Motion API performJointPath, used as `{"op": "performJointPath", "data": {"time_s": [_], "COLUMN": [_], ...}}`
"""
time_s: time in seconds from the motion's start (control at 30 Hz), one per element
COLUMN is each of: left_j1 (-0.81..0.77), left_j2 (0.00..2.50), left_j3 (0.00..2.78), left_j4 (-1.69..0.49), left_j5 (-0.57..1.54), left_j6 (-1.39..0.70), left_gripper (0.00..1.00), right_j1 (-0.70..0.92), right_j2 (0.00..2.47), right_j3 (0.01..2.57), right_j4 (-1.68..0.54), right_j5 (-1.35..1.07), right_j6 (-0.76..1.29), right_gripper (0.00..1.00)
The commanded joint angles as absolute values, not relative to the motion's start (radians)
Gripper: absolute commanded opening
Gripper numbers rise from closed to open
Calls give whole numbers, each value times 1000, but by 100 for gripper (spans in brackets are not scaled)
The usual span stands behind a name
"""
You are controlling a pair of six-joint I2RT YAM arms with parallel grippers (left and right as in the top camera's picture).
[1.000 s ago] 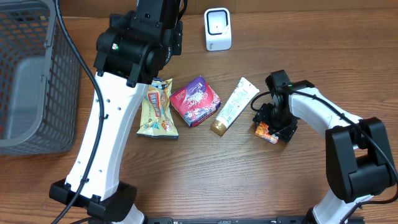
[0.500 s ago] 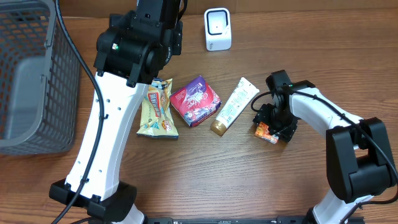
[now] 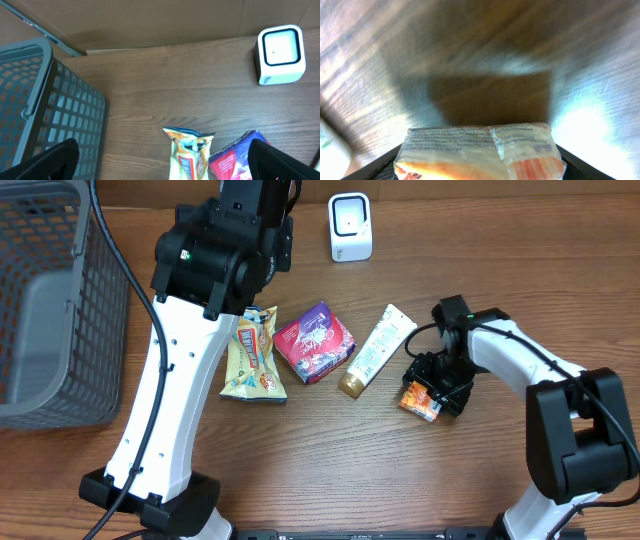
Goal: Scan the item barcode
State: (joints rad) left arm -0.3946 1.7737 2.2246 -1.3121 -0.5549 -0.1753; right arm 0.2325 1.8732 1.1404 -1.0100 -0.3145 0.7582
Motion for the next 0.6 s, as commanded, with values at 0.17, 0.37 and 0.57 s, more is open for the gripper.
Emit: {"op": "performJointPath", "data": {"time_s": [0.17,0.37,0.57], "left_j1": [-391,-391,-391], "left_j2": [1756,1756,1756], "left_j3": [2235,2235,2235], "left_j4": [-1340,-1378,-1393], "left_j5": [-558,-557,-557], "left_j6": [-188,-229,-251], "left_gripper": [100,100,100], "right_j1": [146,118,117], "right_j2": [1876,1876,1876], "right_j3": [1188,1188,1188], "right_j4": [-1108,-1170,-1114], "right_j5": [-706,-962,-754], "right_j6": [665,632,620], "right_gripper": [80,80,100]}}
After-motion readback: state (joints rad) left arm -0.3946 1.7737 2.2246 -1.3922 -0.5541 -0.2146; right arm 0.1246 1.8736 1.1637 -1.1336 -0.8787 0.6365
